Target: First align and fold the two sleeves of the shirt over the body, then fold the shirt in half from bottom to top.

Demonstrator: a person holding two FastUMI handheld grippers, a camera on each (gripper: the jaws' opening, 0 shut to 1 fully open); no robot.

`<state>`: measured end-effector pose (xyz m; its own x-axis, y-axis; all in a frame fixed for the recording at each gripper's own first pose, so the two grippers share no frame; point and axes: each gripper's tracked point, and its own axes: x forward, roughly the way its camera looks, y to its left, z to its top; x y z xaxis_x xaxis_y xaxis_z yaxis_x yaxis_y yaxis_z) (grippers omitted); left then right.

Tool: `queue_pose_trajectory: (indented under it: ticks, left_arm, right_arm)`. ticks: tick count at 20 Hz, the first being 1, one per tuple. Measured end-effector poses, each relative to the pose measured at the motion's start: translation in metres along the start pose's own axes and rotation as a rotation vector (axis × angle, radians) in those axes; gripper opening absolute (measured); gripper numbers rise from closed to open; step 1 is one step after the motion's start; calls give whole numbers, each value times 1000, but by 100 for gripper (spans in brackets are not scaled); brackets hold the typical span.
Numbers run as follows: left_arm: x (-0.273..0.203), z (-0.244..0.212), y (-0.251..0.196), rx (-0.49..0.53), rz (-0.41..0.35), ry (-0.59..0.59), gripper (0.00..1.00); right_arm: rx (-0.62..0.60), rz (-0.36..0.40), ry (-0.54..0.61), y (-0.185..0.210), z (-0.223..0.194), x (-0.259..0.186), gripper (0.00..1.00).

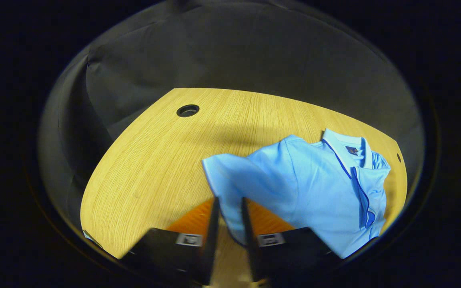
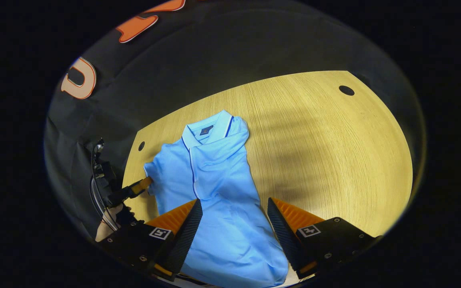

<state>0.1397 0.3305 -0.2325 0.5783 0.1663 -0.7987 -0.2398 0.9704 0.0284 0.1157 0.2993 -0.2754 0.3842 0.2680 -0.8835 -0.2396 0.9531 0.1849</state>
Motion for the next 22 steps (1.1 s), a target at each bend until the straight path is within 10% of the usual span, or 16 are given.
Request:
queue_pose_trajectory:
  ticks: [2, 4, 22]
  left_arm:
    - [6, -1, -3, 31, 12, 3, 11]
    - [3, 5, -8, 69, -15, -12, 4]
    - [-131, 74, -205, 265, -386, -185, 3]
  right_arm:
    - [5, -3, 0, -2, -2, 0, 99]
    - [10, -1, 0, -3, -3, -1, 99]
    - [88, 39, -66, -39, -4, -24, 98]
